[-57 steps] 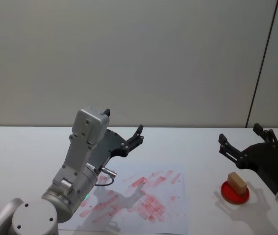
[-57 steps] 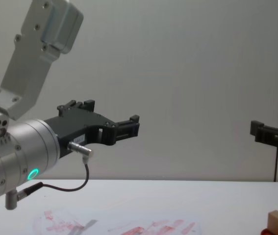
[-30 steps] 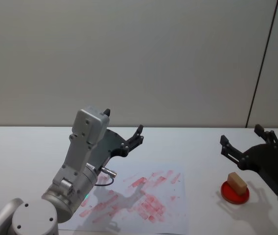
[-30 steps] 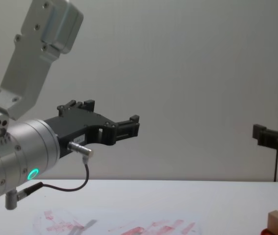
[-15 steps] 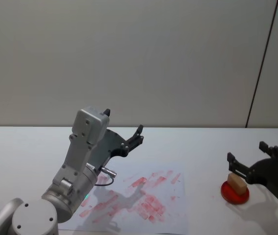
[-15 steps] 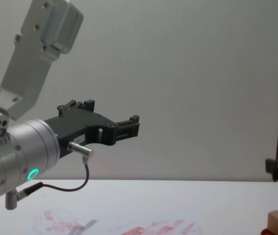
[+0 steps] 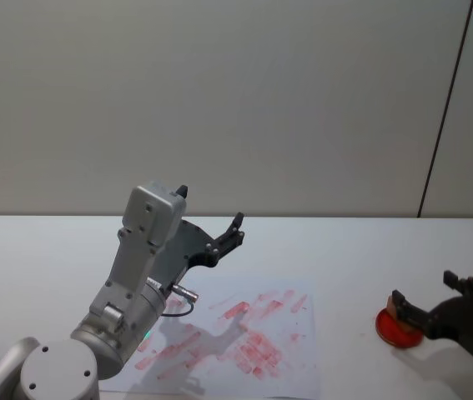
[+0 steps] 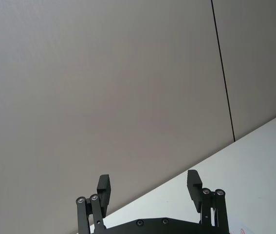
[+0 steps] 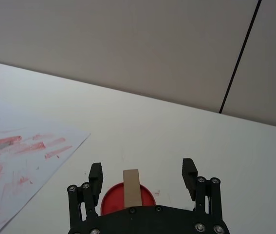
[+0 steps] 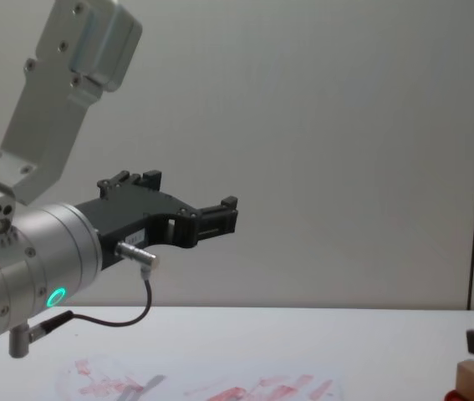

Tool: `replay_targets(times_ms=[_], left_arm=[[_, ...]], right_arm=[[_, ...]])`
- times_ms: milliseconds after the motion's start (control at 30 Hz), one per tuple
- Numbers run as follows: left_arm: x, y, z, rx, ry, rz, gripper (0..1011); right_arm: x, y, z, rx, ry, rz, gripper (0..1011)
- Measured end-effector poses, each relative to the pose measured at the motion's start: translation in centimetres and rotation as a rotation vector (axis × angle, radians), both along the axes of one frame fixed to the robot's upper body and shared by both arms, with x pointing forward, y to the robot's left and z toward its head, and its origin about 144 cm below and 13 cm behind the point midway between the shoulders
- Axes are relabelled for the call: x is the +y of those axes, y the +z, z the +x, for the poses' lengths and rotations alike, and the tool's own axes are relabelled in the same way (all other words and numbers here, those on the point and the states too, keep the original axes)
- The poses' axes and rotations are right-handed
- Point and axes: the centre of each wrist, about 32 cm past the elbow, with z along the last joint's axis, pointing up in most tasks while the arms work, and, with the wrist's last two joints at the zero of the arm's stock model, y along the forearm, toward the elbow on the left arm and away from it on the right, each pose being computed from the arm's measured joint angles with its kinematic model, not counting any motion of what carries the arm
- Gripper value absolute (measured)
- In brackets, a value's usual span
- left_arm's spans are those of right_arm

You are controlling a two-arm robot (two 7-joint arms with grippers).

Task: Use the one hand to pick up the stamp and affix it onto the A4 paper.

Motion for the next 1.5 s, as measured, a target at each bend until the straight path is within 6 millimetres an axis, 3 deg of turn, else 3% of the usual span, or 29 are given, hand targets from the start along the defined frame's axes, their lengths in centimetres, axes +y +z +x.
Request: replay_targets(times_ms=[867, 1100, 1500], left_arm=[[0.0, 0.0, 0.0, 0.000, 0.000, 0.000, 1003], [0.0, 0.0, 0.0, 0.000, 0.000, 0.000, 1002], [0.0, 0.0, 0.0, 0.000, 0.000, 0.000, 1003]], right_arm=[[0.6, -2.3, 1.3, 0.093, 0.027, 0.033, 985], [0.9, -2.7, 1.5, 0.106, 0.033, 0.039, 831], [1.0, -3.1, 1.8, 0.107, 0.031, 0.045, 444]])
